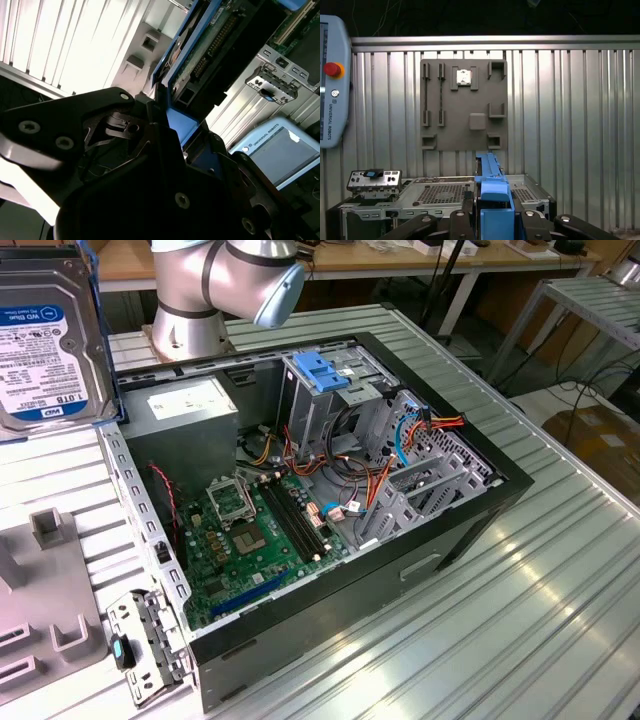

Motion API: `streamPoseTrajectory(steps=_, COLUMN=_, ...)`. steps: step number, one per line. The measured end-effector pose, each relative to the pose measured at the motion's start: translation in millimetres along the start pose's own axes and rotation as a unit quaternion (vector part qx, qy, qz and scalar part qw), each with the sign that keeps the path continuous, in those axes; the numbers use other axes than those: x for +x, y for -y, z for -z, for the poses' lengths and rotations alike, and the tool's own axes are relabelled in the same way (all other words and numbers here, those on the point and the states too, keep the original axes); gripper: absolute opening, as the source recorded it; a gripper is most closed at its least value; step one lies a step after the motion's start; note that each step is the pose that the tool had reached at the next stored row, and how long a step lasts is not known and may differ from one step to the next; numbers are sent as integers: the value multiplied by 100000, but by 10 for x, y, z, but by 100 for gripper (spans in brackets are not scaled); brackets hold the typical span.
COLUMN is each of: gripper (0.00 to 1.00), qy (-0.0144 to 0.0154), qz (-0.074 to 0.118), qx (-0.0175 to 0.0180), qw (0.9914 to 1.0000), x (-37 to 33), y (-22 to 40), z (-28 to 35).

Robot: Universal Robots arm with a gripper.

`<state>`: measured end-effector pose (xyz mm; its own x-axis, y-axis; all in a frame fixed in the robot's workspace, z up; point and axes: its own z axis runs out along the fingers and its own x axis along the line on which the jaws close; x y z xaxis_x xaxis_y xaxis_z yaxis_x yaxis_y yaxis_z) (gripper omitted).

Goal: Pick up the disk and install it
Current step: 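Pick up the disk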

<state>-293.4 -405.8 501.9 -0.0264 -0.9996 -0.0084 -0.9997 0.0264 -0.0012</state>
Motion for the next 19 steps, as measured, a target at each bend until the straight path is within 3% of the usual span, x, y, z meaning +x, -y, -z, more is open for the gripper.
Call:
streamPoseTrajectory(steps=11, gripper=37, qy=1, qz=-2, qx=4, qw=100000, x=1, y=130, z=-1)
streamPoseTrajectory(steps=19, gripper=37, qy=0, qz=6, qx=0, qw=100000, x=1, y=147, z=0)
